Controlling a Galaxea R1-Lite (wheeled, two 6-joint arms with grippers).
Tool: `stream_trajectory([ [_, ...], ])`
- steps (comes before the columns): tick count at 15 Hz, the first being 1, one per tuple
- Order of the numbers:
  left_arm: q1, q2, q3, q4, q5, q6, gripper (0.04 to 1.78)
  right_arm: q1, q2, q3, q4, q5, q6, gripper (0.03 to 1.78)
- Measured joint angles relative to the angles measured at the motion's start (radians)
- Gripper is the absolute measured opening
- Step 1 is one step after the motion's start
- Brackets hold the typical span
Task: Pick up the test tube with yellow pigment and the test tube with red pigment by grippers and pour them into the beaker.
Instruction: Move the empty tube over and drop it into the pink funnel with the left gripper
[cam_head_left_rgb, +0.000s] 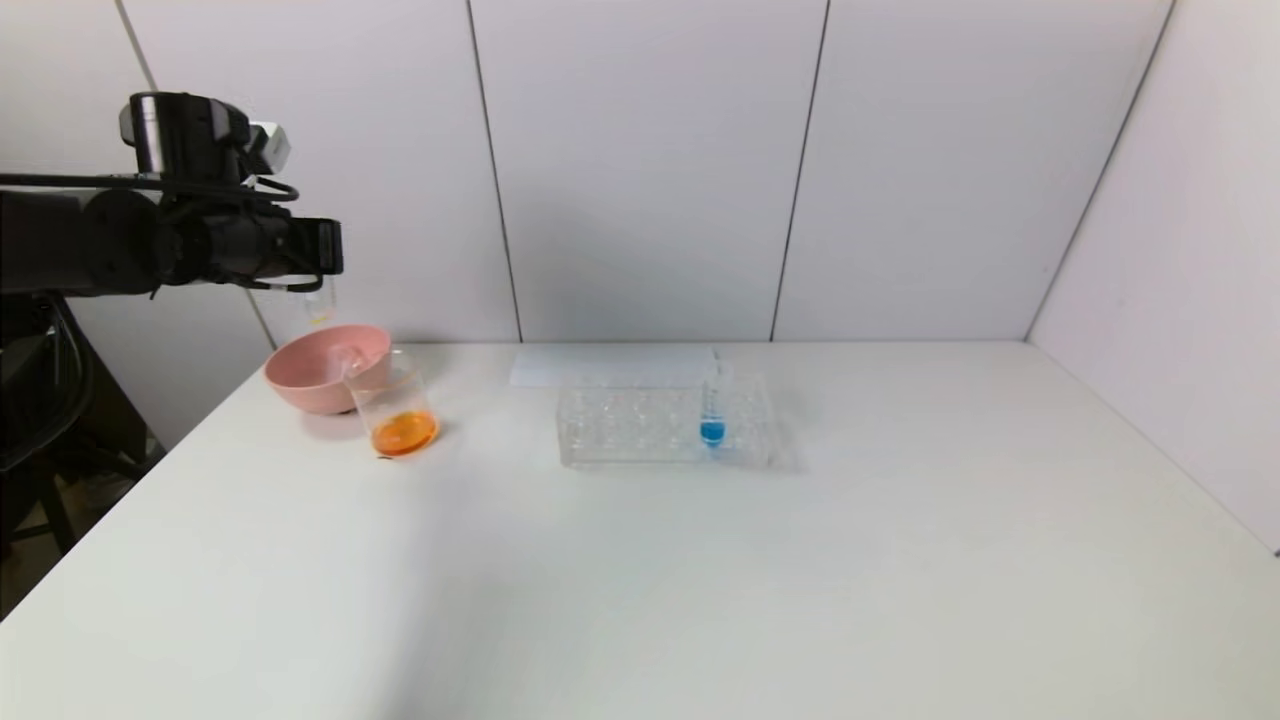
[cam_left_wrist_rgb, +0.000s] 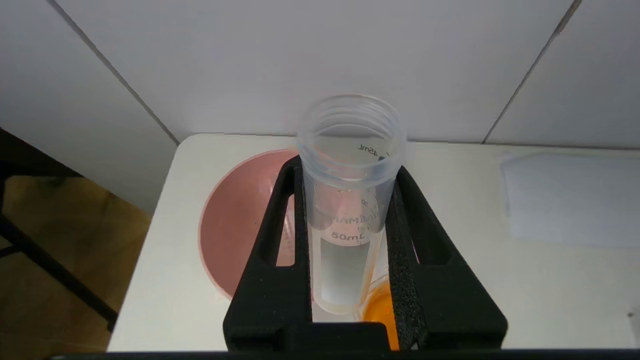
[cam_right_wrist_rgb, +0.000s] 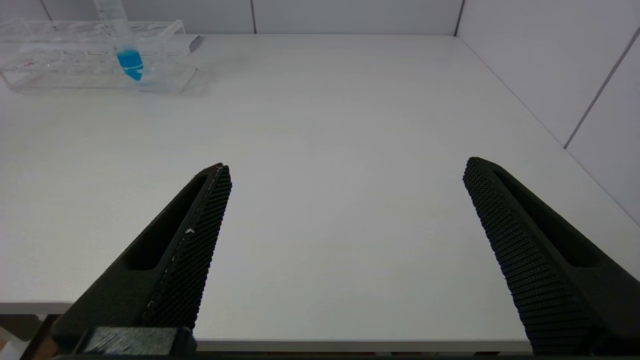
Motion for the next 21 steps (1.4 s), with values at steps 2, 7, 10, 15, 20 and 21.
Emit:
stream_trajectory([
  [2, 0.015, 0.015, 0.068, -0.145, -0.003, -0.047, 0.45, 0.000, 0.000, 0.000, 0.000, 0.000, 0.000, 1.70],
  [7, 0.043, 0.056, 0.123, -0.197, 0.000, -0.128, 0.45, 0.000, 0.000, 0.000, 0.000, 0.000, 0.000, 1.70],
  [10, 0.060, 0.083, 0.133, -0.198, -0.001, -0.145, 0.45, 0.000, 0.000, 0.000, 0.000, 0.000, 0.000, 1.70],
  [15, 0.081, 0.154, 0.104, -0.229, -0.016, -0.143, 0.45, 0.000, 0.000, 0.000, 0.000, 0.000, 0.000, 1.70],
  [20, 0.090, 0.222, 0.065, -0.244, -0.036, -0.141, 0.45, 0.000, 0.000, 0.000, 0.000, 0.000, 0.000, 1.70],
  [21, 0.089, 0.232, 0.060, -0.244, -0.036, -0.140, 0.45, 0.000, 0.000, 0.000, 0.000, 0.000, 0.000, 1.70],
])
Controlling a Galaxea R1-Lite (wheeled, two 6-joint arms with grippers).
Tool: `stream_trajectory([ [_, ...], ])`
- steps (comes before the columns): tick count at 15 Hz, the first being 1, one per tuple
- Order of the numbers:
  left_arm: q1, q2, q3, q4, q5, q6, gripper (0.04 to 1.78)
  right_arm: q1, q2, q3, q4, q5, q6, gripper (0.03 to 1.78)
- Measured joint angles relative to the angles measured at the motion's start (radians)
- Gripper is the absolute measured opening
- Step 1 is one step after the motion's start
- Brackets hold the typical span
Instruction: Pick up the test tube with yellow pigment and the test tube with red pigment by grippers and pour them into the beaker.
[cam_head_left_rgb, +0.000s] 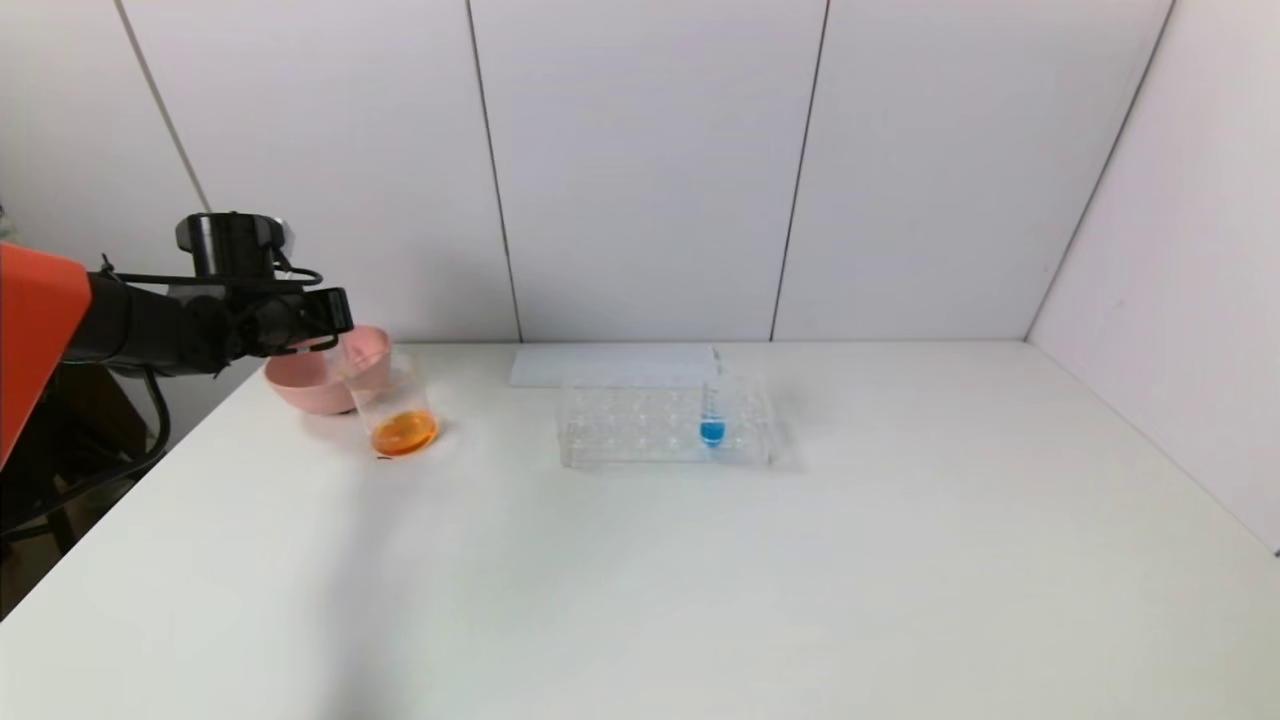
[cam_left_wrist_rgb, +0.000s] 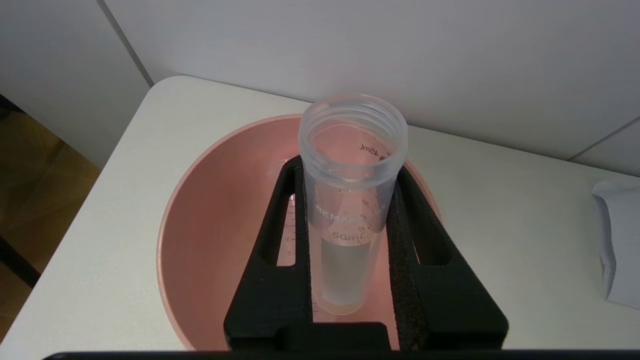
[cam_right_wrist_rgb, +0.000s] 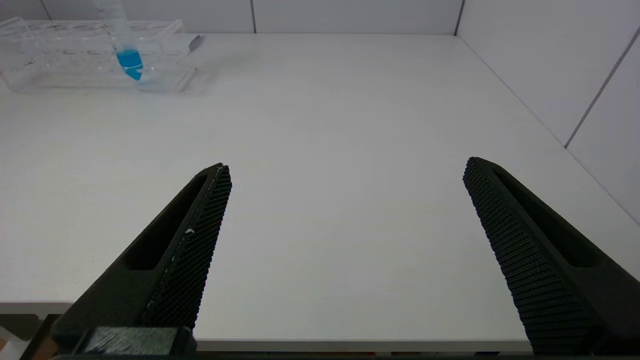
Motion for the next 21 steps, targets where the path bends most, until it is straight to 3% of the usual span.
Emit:
stream_trajectory([
  [7, 0.005, 0.048, -0.024, 0.002, -0.009, 0.006, 0.53, 0.000, 0.000, 0.000, 0.000, 0.000, 0.000, 1.70],
  [9, 0.004, 0.050, -0.028, 0.003, -0.009, 0.008, 0.72, 0.000, 0.000, 0.000, 0.000, 0.000, 0.000, 1.70],
  [13, 0.004, 0.049, -0.027, 0.002, -0.010, 0.009, 1.36, 0.000, 0.000, 0.000, 0.000, 0.000, 0.000, 1.70],
  [16, 0.004, 0.039, -0.016, 0.000, -0.011, 0.010, 1.67, 0.000, 0.000, 0.000, 0.000, 0.000, 0.000, 1.70],
  [21, 0.003, -0.054, 0.043, -0.010, -0.017, 0.013, 1.76, 0.000, 0.000, 0.000, 0.000, 0.000, 0.000, 1.70],
])
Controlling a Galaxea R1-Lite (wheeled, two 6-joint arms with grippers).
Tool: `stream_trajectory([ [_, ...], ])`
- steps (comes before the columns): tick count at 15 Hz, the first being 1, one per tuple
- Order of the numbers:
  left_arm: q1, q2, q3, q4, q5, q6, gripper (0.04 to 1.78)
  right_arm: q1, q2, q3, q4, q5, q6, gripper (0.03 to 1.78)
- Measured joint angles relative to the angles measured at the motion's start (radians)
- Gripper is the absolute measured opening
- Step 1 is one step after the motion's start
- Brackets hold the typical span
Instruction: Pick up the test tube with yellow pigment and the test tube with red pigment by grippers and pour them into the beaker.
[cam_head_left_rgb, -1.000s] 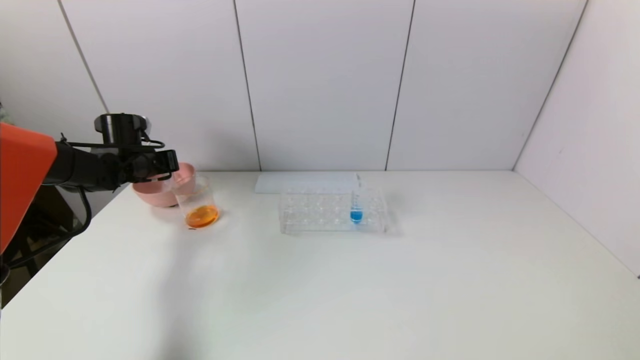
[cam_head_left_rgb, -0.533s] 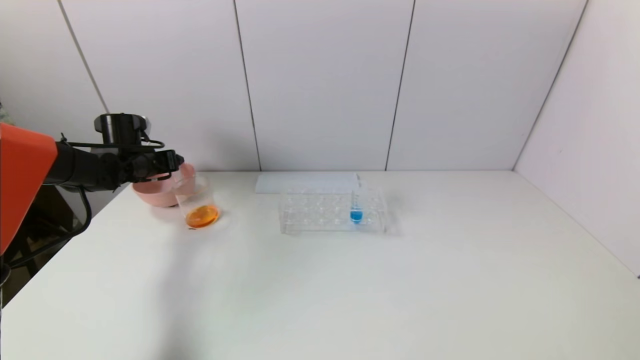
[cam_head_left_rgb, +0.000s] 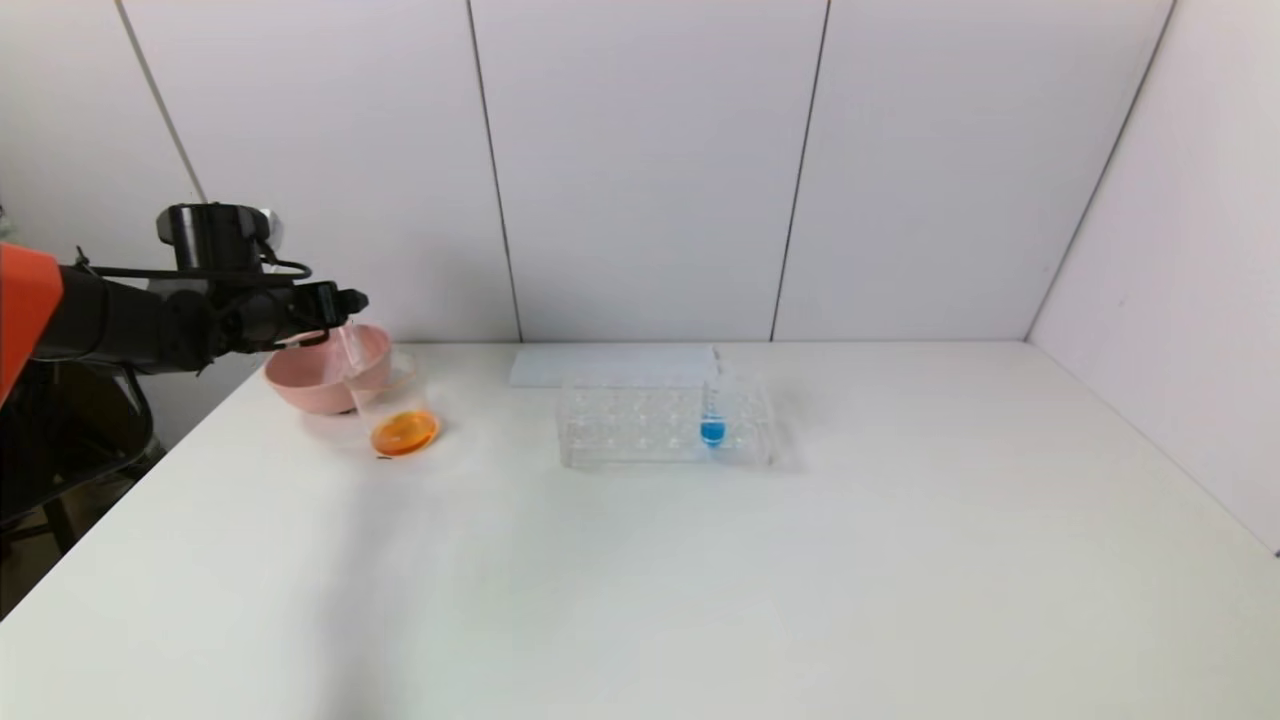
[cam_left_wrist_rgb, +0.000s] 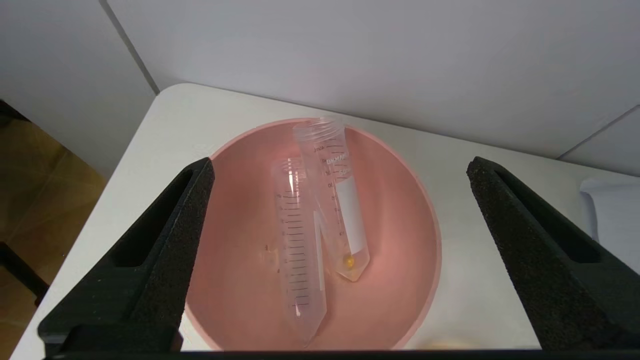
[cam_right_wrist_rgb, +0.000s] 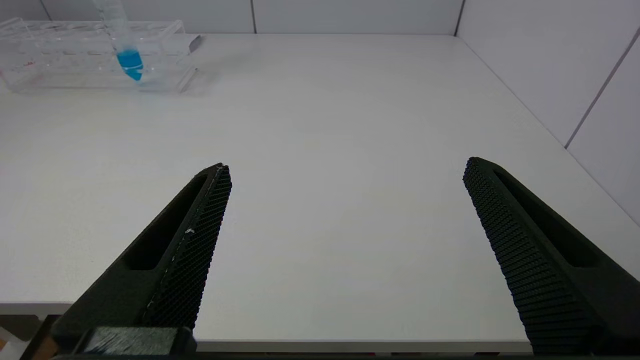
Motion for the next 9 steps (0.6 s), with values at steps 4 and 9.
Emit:
stream_trajectory([
  [4, 0.000, -0.170, 0.121, 0.010, 0.001, 0.033, 1.76, 0.000, 0.000, 0.000, 0.000, 0.000, 0.000, 1.70],
  [9, 0.000, -0.488, 0.270, 0.101, 0.003, 0.103, 1.76, 0.000, 0.000, 0.000, 0.000, 0.000, 0.000, 1.70],
])
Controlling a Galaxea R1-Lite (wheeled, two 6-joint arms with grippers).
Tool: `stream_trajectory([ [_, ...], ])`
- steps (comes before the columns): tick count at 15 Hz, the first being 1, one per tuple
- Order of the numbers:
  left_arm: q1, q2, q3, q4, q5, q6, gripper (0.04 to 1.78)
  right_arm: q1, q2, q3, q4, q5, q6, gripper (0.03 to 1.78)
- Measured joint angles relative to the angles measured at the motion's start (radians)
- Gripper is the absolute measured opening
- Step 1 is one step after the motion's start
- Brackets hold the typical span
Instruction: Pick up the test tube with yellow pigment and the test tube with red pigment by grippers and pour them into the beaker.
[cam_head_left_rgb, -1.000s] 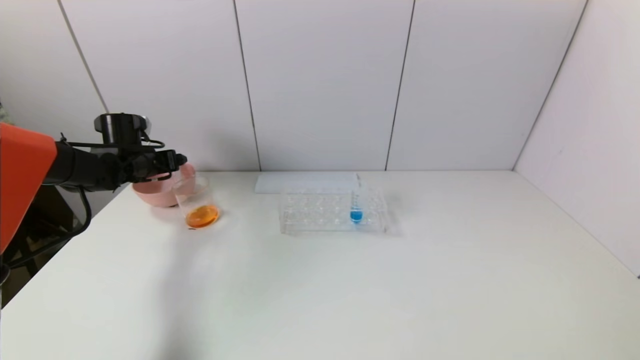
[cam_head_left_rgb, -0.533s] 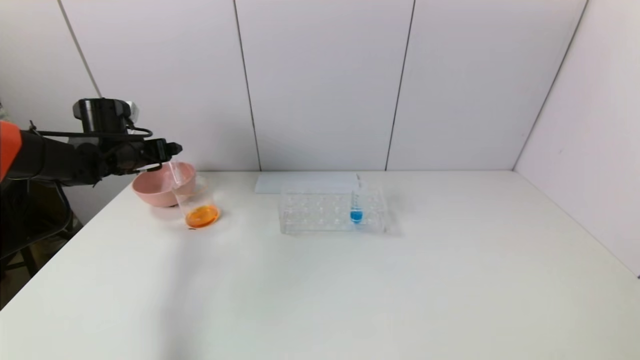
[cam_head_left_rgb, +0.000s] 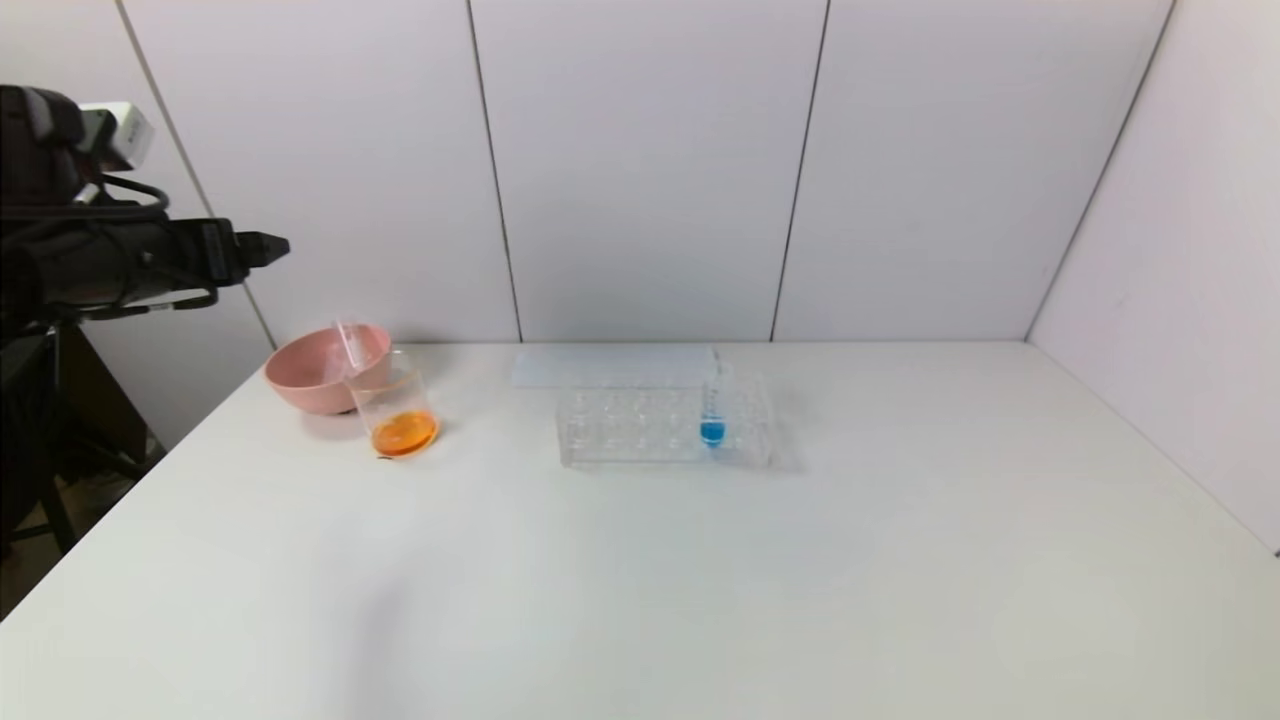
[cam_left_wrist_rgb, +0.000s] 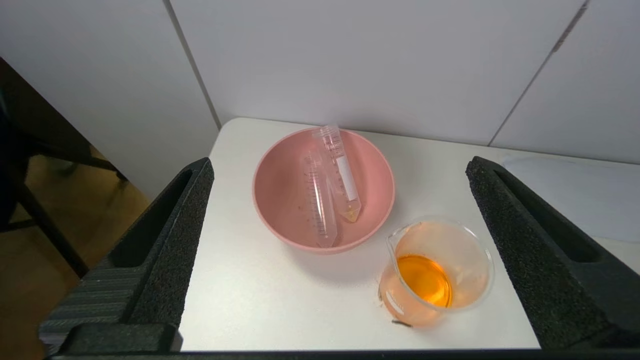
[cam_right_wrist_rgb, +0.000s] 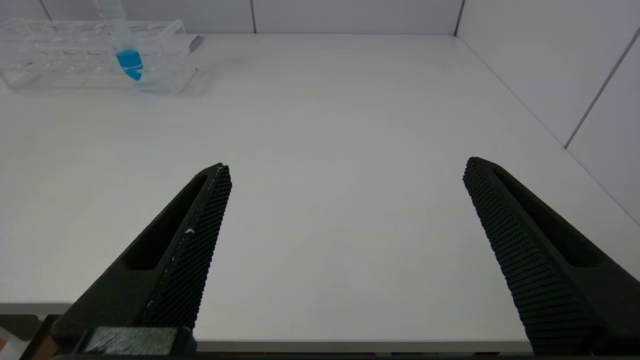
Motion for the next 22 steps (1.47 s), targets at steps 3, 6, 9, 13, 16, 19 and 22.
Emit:
stream_trajectory([
  [3, 0.000, -0.243, 0.069, 0.148, 0.001, 0.085, 1.76, 0.000, 0.000, 0.000, 0.000, 0.000, 0.000, 1.70],
  [6, -0.002, -0.454, 0.139, 0.263, -0.021, 0.181, 1.76, 0.000, 0.000, 0.000, 0.000, 0.000, 0.000, 1.70],
  [9, -0.004, -0.659, 0.208, 0.342, -0.103, 0.235, 1.76, 0.000, 0.000, 0.000, 0.000, 0.000, 0.000, 1.70],
  [13, -0.005, -0.930, 0.314, 0.445, -0.172, 0.297, 1.76, 0.000, 0.000, 0.000, 0.000, 0.000, 0.000, 1.70],
  [16, -0.006, -1.102, 0.381, 0.438, -0.205, 0.334, 1.76, 0.000, 0.000, 0.000, 0.000, 0.000, 0.000, 1.70],
  [19, -0.013, -1.213, 0.411, 0.424, -0.220, 0.343, 1.76, 0.000, 0.000, 0.000, 0.000, 0.000, 0.000, 1.70],
  [22, -0.031, -1.311, 0.461, 0.425, -0.243, 0.348, 1.76, 0.000, 0.000, 0.000, 0.000, 0.000, 0.000, 1.70],
])
